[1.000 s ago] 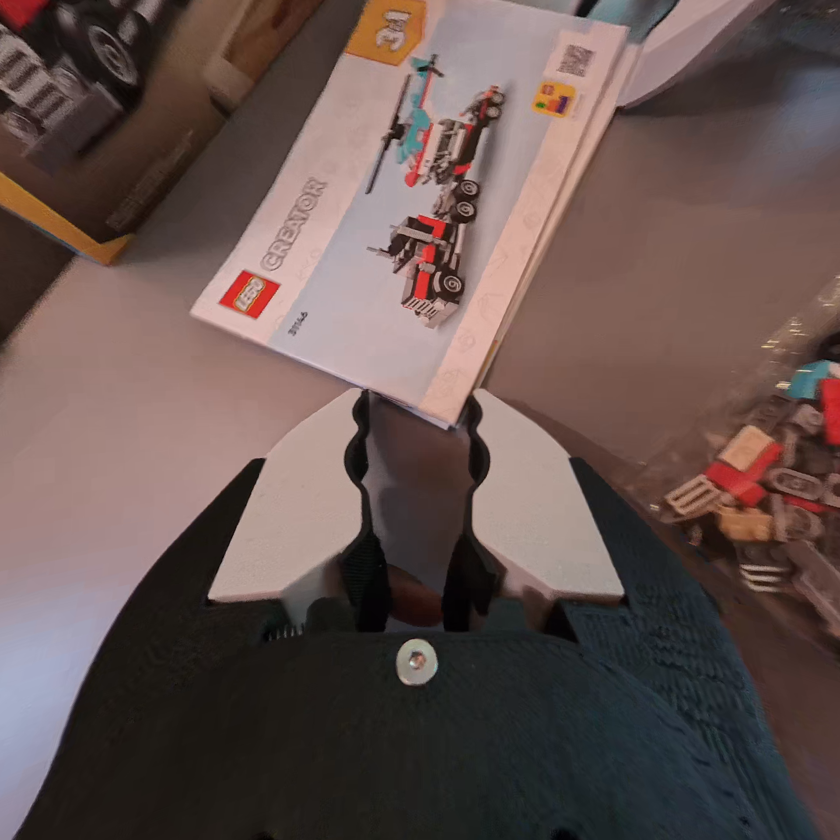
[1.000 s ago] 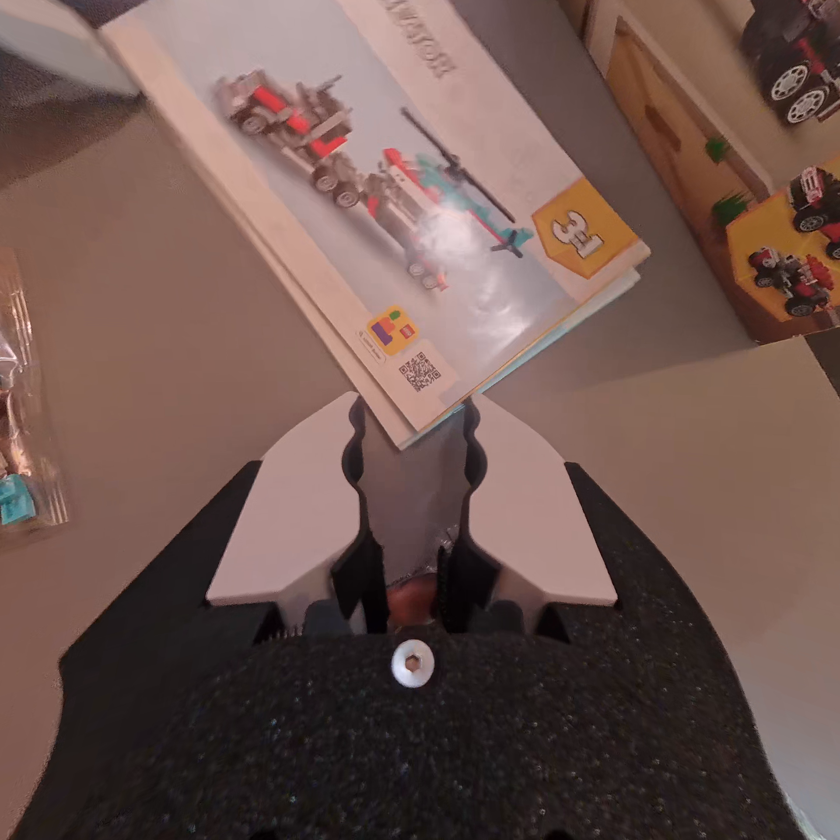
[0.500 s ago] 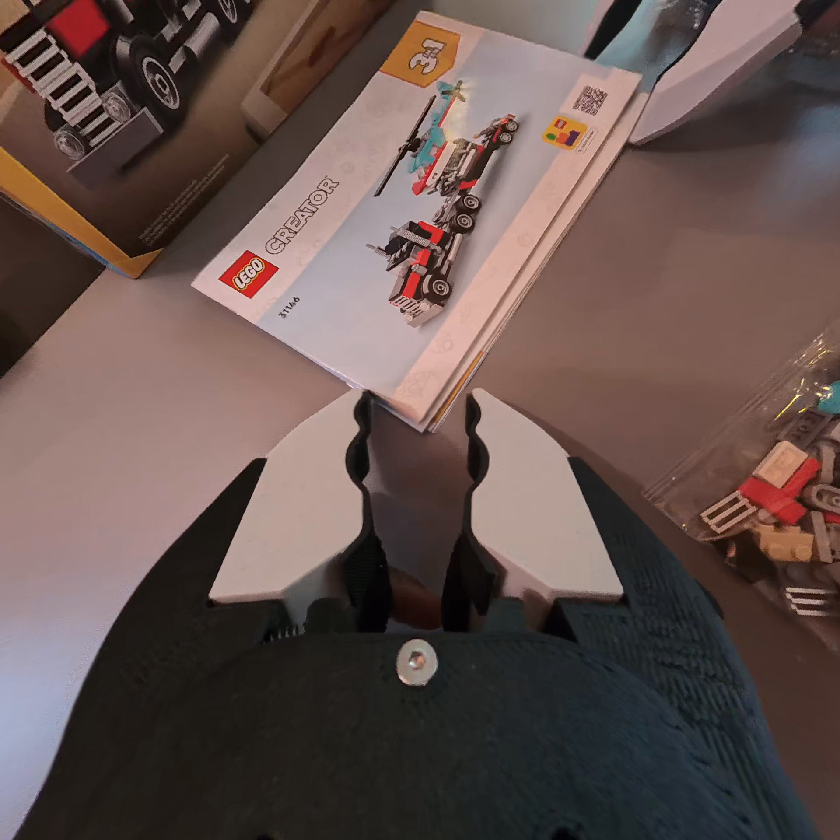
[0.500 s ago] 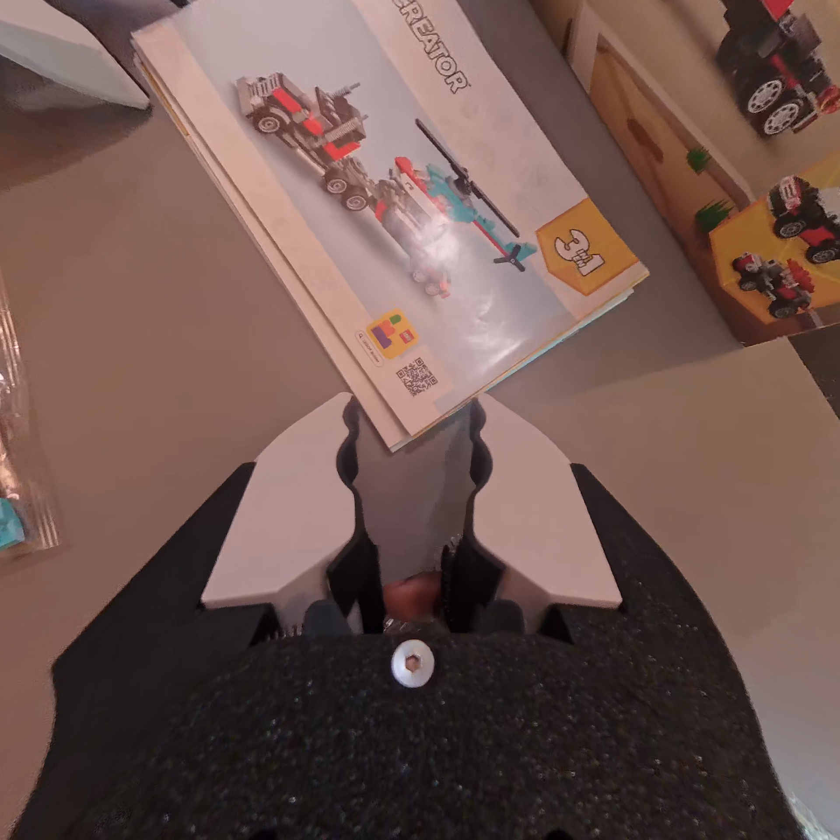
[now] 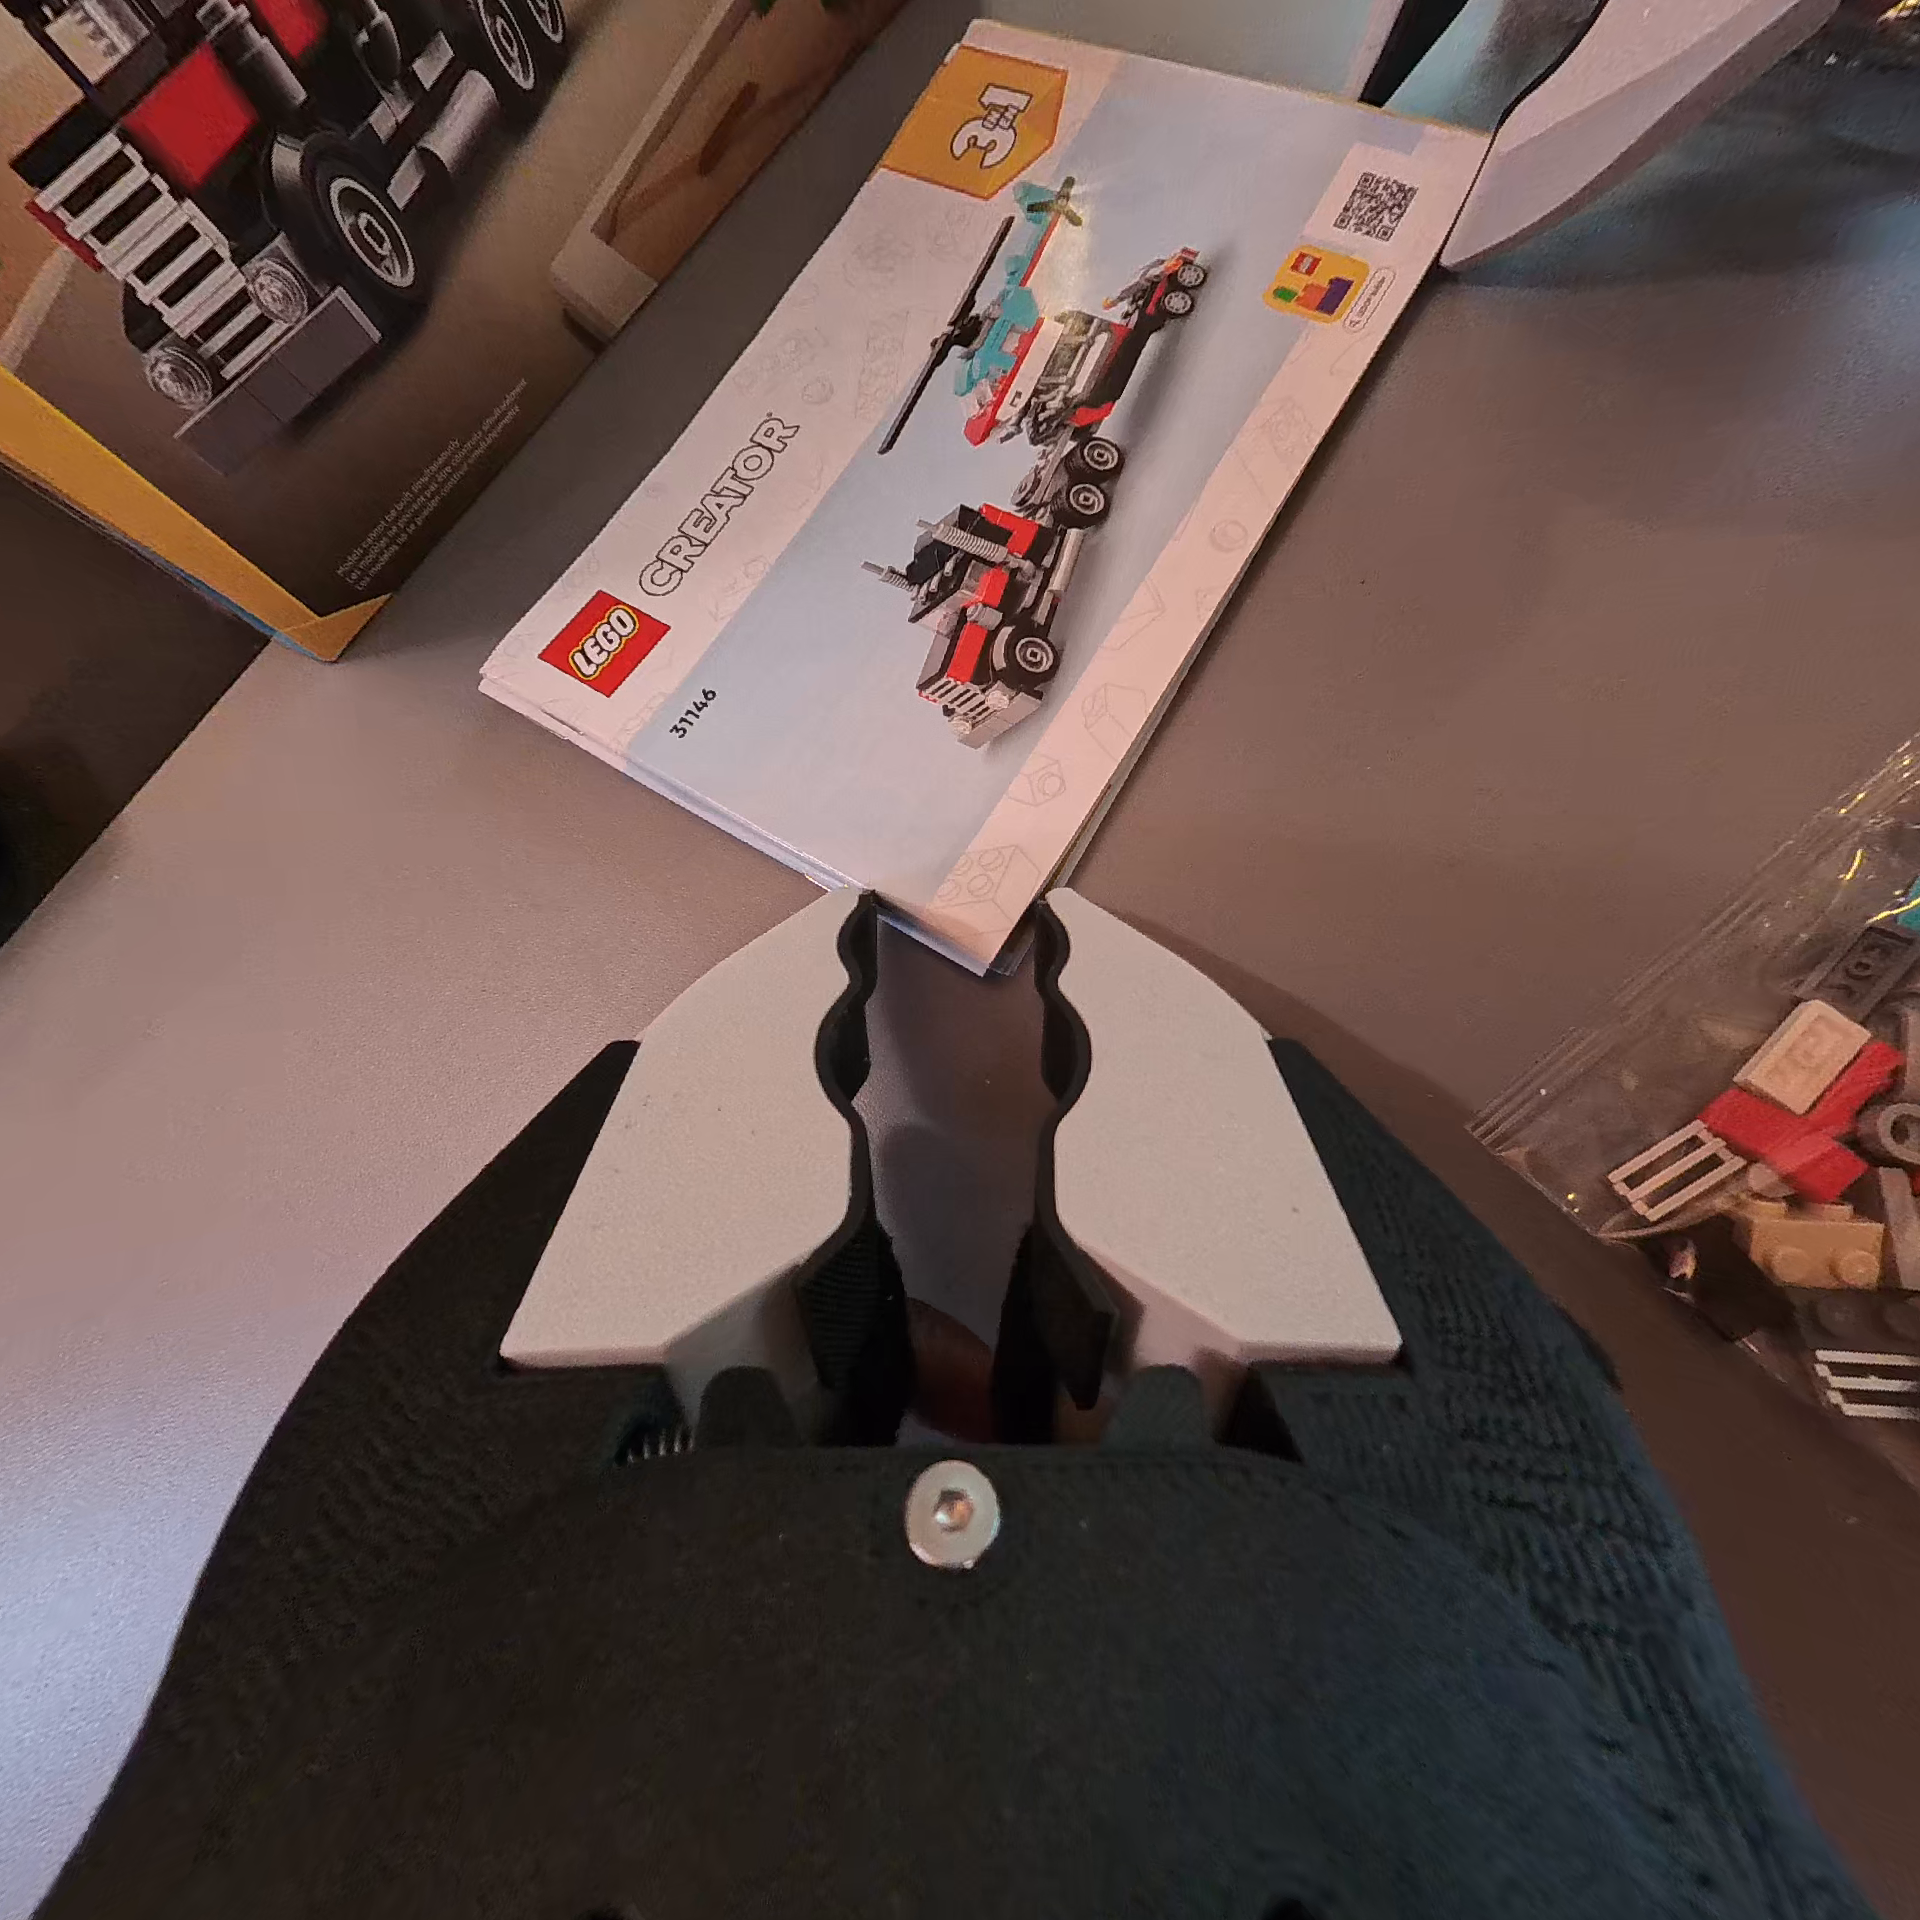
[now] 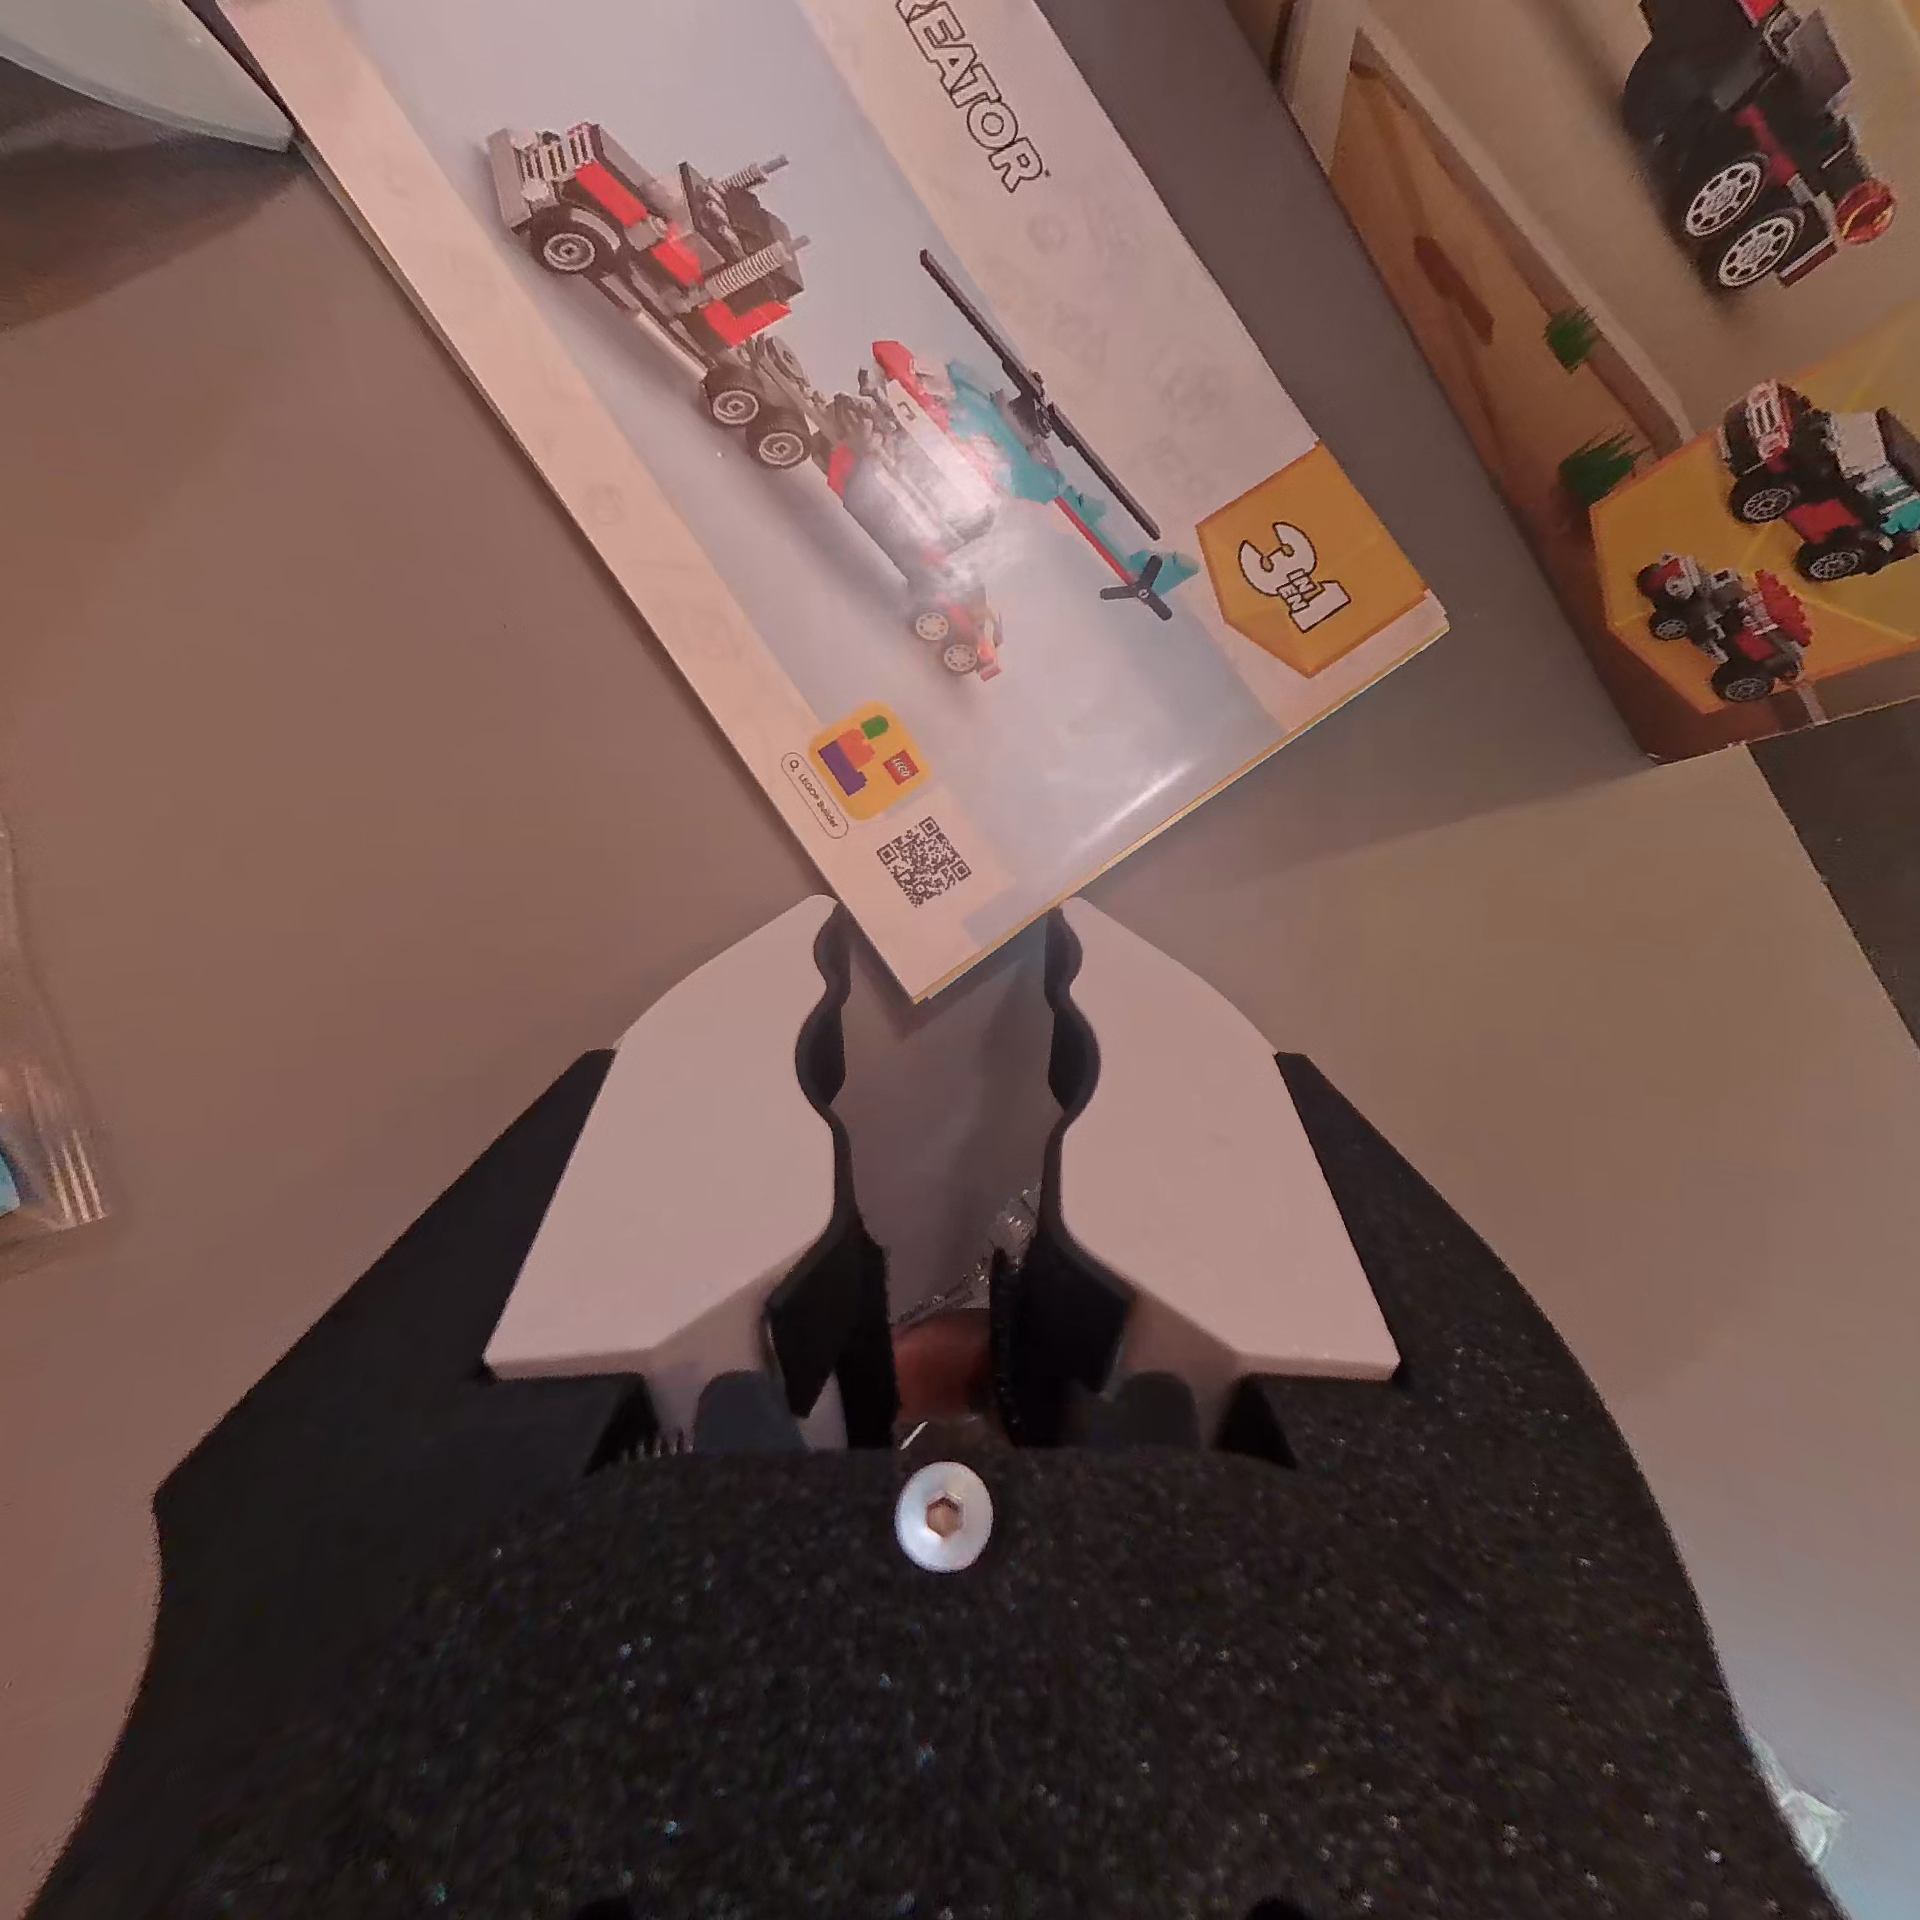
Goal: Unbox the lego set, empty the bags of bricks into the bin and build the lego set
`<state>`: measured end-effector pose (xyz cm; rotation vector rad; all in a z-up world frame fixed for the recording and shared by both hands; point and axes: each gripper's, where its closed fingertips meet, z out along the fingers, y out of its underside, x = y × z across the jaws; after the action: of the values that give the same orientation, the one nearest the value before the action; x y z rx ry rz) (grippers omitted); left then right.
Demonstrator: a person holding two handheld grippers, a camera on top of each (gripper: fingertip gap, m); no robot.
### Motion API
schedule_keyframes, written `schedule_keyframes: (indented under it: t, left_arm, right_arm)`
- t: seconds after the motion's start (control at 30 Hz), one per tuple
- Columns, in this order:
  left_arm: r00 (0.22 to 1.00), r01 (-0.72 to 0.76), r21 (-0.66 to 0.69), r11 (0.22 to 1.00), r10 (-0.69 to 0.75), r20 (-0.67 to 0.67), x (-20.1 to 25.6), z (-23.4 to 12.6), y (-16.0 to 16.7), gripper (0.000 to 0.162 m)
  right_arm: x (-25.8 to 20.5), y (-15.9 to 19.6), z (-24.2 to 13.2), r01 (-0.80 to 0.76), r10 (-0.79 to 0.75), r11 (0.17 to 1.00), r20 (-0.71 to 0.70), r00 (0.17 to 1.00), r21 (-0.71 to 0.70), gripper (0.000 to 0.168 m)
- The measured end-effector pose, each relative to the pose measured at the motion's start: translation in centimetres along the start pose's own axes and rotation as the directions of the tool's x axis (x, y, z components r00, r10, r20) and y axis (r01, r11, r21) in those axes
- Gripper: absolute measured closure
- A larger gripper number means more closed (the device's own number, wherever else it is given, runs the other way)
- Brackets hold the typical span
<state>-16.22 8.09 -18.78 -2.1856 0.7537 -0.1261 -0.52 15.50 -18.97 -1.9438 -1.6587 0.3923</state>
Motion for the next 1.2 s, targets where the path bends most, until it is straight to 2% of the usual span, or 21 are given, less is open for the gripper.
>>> schedule_keyframes:
  t: [0.17, 0.33, 0.8, 1.2]
  left_arm:
    - [1.000, 0.017, -0.016, 1.000, -0.016, 0.013, -0.3, -0.1, 0.1, 0.121]
    - [0.997, 0.078, -0.008, 0.997, -0.078, -0.010, -0.5, 0.2, 0.1, 0.120]
    - [1.000, 0.028, 0.009, 1.000, -0.028, 0.012, -2.4, 2.1, -1.5, 0.123]
    - [1.000, 0.010, 0.019, 1.000, -0.010, 0.029, -2.7, 2.8, -2.1, 0.124]
  right_arm:
    - [0.1, -0.2, -0.1, -0.032, 0.032, 0.999, 0.015, 0.999, 0.017, 0.119]
    - [-0.1, -0.5, 0.5, -0.070, 0.069, 0.997, 0.028, 0.997, 0.037, 0.126]
    - [1.7, -0.7, 0.8, -0.142, 0.144, 0.989, -0.046, 0.988, 0.043, 0.126]
    - [3.0, -0.7, 1.0, -0.167, 0.172, 0.983, -0.055, 0.984, 0.076, 0.126]
